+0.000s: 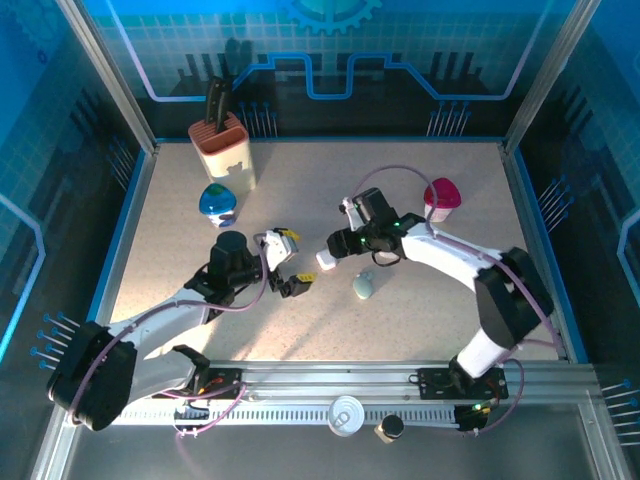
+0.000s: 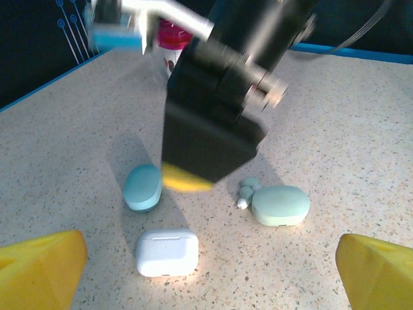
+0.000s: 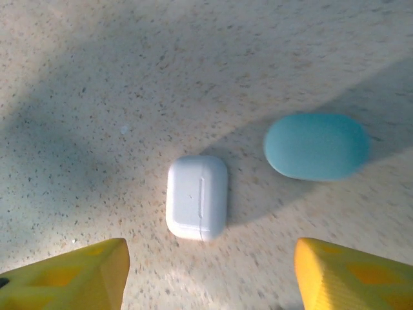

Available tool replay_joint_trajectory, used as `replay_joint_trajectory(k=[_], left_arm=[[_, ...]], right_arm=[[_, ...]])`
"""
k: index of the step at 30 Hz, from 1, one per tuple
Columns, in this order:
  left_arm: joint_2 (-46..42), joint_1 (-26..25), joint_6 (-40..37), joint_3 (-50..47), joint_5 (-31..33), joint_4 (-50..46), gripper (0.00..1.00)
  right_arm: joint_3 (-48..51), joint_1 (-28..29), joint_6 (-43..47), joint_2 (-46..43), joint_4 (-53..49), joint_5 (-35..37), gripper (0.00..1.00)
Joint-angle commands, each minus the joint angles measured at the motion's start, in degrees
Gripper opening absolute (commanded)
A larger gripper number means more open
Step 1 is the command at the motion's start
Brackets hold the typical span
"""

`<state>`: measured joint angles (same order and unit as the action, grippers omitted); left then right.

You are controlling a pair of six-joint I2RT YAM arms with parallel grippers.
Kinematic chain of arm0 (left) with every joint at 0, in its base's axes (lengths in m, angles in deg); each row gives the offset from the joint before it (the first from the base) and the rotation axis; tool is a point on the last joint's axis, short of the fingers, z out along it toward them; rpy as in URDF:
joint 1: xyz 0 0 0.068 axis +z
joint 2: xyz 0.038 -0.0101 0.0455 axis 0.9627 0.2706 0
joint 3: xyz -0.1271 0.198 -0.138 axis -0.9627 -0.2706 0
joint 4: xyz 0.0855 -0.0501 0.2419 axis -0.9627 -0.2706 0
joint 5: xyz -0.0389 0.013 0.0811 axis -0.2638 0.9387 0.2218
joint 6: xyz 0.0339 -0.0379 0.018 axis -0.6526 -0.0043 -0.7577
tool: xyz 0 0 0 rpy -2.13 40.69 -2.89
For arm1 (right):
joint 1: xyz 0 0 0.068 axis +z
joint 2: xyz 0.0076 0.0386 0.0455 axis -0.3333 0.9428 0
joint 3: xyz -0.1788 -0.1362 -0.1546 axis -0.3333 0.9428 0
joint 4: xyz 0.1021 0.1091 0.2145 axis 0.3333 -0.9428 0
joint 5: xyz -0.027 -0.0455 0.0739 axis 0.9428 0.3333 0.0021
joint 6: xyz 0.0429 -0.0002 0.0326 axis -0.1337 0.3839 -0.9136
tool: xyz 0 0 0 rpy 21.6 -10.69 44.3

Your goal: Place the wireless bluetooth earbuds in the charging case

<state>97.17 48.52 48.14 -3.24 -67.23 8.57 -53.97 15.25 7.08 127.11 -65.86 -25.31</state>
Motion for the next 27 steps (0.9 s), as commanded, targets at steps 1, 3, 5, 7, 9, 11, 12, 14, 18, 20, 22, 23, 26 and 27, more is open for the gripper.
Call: replay_joint_trajectory(k=[1, 3, 5, 7, 9, 11, 12, 14, 18, 20, 22, 23, 26, 27], left_arm=[[0.86, -0.48, -0.80, 1.38, 0.75, 1.76, 0.99], [1.20, -0.49, -0.87, 1.36, 0.89, 2.33, 0.99], [1.33, -0.45, -1.04, 1.37, 0.99, 2.60, 0.99], [1.44, -0.46, -1.20, 1.33, 1.00, 2.78, 0.99], [1.36, -0.50, -1.38, 1.33, 1.08, 2.68, 0.99], [1.29, -0.50, -1.24, 1.25, 1.16, 2.44, 0.99], [1.12, -0.49, -1.22, 1.19, 1.16, 2.28, 0.99], [0.72, -0.45, -0.97, 0.85, 1.21, 2.25, 0.99], [-0.34, -0.50, -0.94, 0.39, 1.45, 1.53, 0.99], [-0.66, -0.45, -1.05, 0.37, 1.55, 1.06, 0.99], [-1.00, -0.50, -1.25, 0.39, 1.57, 0.47, 0.99], [-1.12, -0.46, -1.32, 0.40, 1.63, 0.32, 0.99], [-1.26, -0.54, -1.35, 0.28, 1.66, 0.24, 0.99], [-1.27, -0.49, -1.33, 0.35, 1.64, 0.20, 0.99]], right_arm=[[-0.40, 3.15, -1.76, -2.56, -15.04, 10.74, 0.67], [-1.83, 5.22, -2.36, -2.05, -21.51, 14.09, 0.66], [-3.20, 6.85, -2.91, -0.49, -26.15, 15.37, 0.65], [-4.23, 7.82, -2.88, 1.76, -28.85, 14.33, 0.63], [-5.41, 8.48, -3.06, 4.28, -30.55, 13.59, 0.60], [-6.50, 8.95, -2.91, 6.47, -31.38, 12.96, 0.60], [-6.78, 8.94, -2.91, 7.19, -31.27, 12.76, 0.59], [-7.54, 8.91, -2.57, 8.74, -31.13, 12.34, 0.57], [-9.23, 8.72, -2.38, 11.04, -31.36, 12.95, 0.53], [-9.80, 8.54, -2.47, 11.85, -31.03, 12.13, 0.51], [-10.29, 8.60, -2.41, 12.59, -30.83, 11.65, 0.51], [-10.57, 8.49, -2.34, 13.17, -30.95, 11.51, 0.51], [-11.11, 8.58, -2.46, 14.62, -31.60, 11.89, 0.51], [-11.11, 8.53, -2.46, 14.95, -31.60, 12.15, 0.51]])
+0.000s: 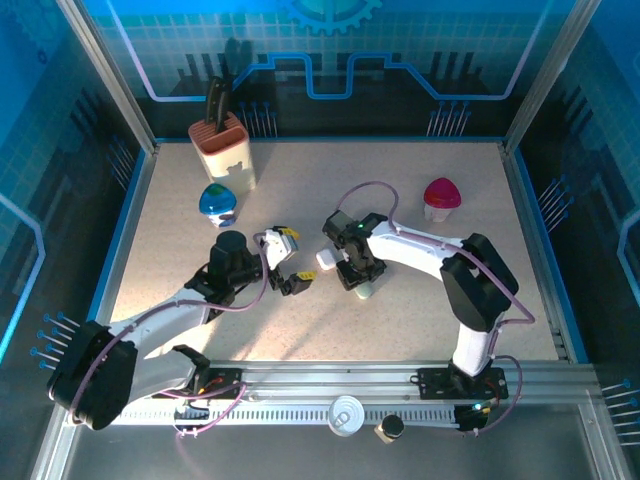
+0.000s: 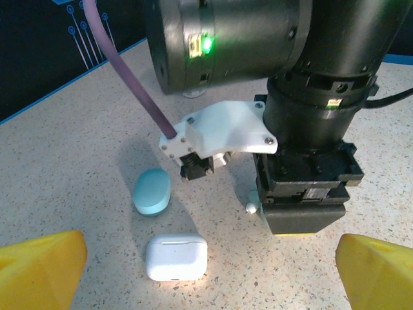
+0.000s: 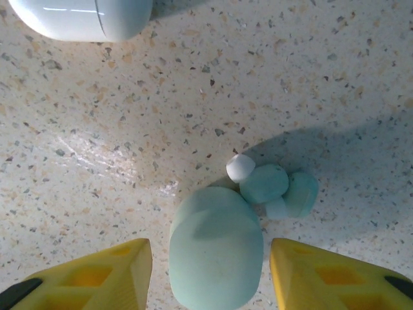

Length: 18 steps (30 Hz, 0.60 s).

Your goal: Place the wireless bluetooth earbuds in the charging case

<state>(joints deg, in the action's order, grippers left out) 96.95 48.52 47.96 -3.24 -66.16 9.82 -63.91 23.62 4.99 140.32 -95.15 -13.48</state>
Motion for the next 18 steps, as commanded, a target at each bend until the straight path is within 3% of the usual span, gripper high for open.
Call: replay_joint_trajectory(k=[1, 7, 18], left_arm=[[-1.06, -0.50, -1.17, 0.32, 0.52, -1.09, 0.99], [-0.85, -0.50, -1.26, 0.29, 0.36, -1.19, 0.99], [-0.37, -0.49, 1.32, 0.63, 0.85, 0.55, 0.99]], right_arm=[[-1.16, 0.10, -0.37, 1.98, -2.32, 0.48, 0.51], [-1.56, 0.24, -0.28, 3.45, -3.11, 1.14, 0.50], [-1.35, -0.82, -0.60, 0.06, -1.30, 1.29, 0.36]])
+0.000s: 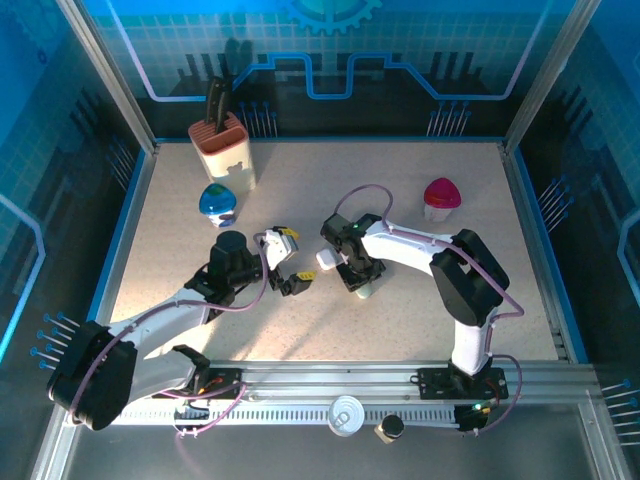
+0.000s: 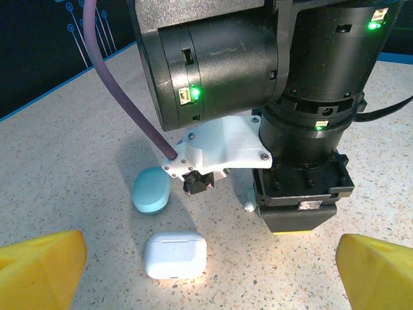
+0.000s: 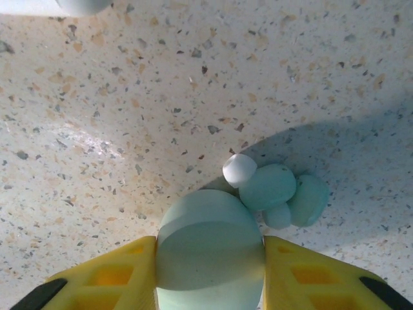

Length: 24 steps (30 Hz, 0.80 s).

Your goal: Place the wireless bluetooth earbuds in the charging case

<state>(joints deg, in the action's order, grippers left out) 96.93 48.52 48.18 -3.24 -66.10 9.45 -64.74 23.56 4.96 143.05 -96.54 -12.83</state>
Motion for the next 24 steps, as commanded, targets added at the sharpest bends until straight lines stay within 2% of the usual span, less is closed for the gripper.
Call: replay_joint_trajectory(k=[1, 4, 6, 9, 14, 19, 24], left_arm=[[-0.09, -0.45, 2.80, 0.63, 1.09, 2.11, 0.99], [1.82, -0.79, 10.44, 0.47, 3.10, 8.77, 0.99], [3.57, -2.47, 15.38, 0.04, 7.54, 14.14, 0.99], [5.85, -6.62, 18.16, 0.29, 14.38, 18.18, 0.99], [10.90, -12.05, 22.25, -0.16, 20.77, 28.14, 0.99], [15.53, -15.76, 23.49, 2.59, 21.92, 30.56, 0.92], [20.45, -16.43, 26.59, 5.52, 21.73, 32.25, 0.86]], right_arm=[[0.27, -1.21, -0.92, -4.25, 1.71, -0.45, 0.36], [4.10, -3.98, -2.98, -10.89, 9.36, -6.34, 0.36], [7.69, -6.27, -5.60, -15.74, 15.71, -10.26, 0.34], [12.89, -9.31, -10.19, -22.05, 24.17, -13.88, 0.33], [20.67, -13.54, -19.63, -30.35, 36.35, -19.69, 0.34], [25.49, -16.51, -25.79, -35.12, 43.37, -25.34, 0.35], [27.55, -18.05, -28.19, -37.89, 46.02, -27.43, 0.35]])
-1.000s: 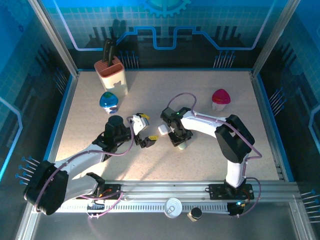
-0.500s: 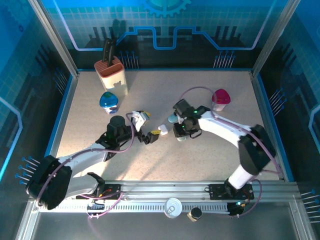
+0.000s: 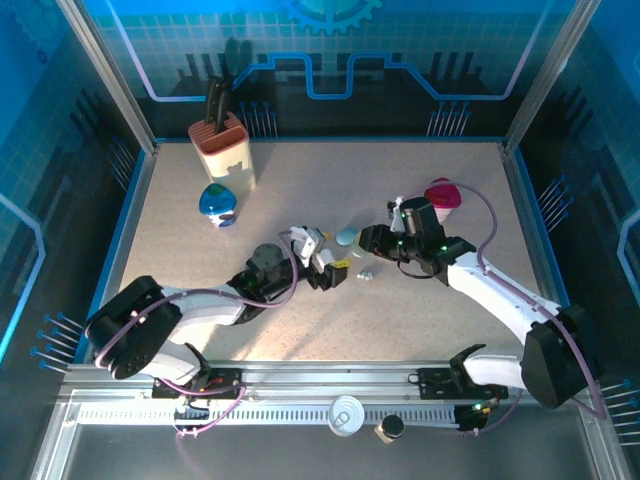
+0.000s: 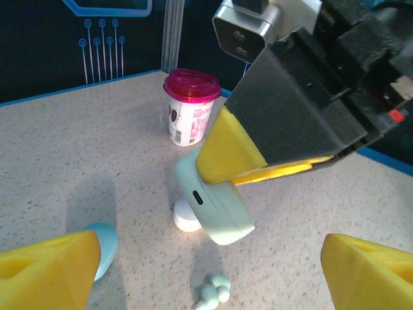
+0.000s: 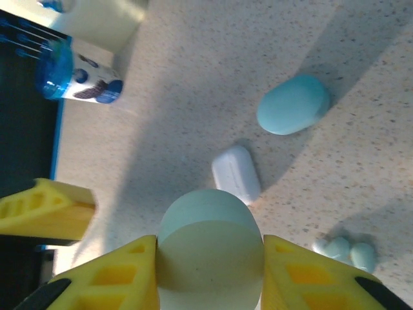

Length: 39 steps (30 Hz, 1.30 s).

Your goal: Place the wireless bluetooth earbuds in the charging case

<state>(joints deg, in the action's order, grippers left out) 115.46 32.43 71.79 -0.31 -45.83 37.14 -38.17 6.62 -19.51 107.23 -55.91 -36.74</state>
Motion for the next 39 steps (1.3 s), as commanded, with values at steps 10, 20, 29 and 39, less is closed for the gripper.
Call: replay_joint_trajectory(k=[10, 20, 29, 39], left_arm=[[9.75, -0.29, 5.83, 7.05, -3.02, 9.44, 0.75], [14.62, -0.31, 6.63, 9.67, -4.89, 11.73, 0.52], [15.18, -0.11, 8.05, 9.27, -6.68, 13.36, 0.15], [4.77, 8.28, 15.37, 6.62, -34.22, 9.70, 0.11]], right_arm=[[2.26, -1.47, -4.81, -2.38, 7.31, -6.29, 0.35], [2.44, -1.56, -4.71, -2.12, 8.47, -8.99, 0.35], [2.36, -1.64, -2.11, -2.63, 9.36, -10.69, 0.40], [2.64, -5.71, 26.88, -11.49, 8.08, -25.32, 0.84]])
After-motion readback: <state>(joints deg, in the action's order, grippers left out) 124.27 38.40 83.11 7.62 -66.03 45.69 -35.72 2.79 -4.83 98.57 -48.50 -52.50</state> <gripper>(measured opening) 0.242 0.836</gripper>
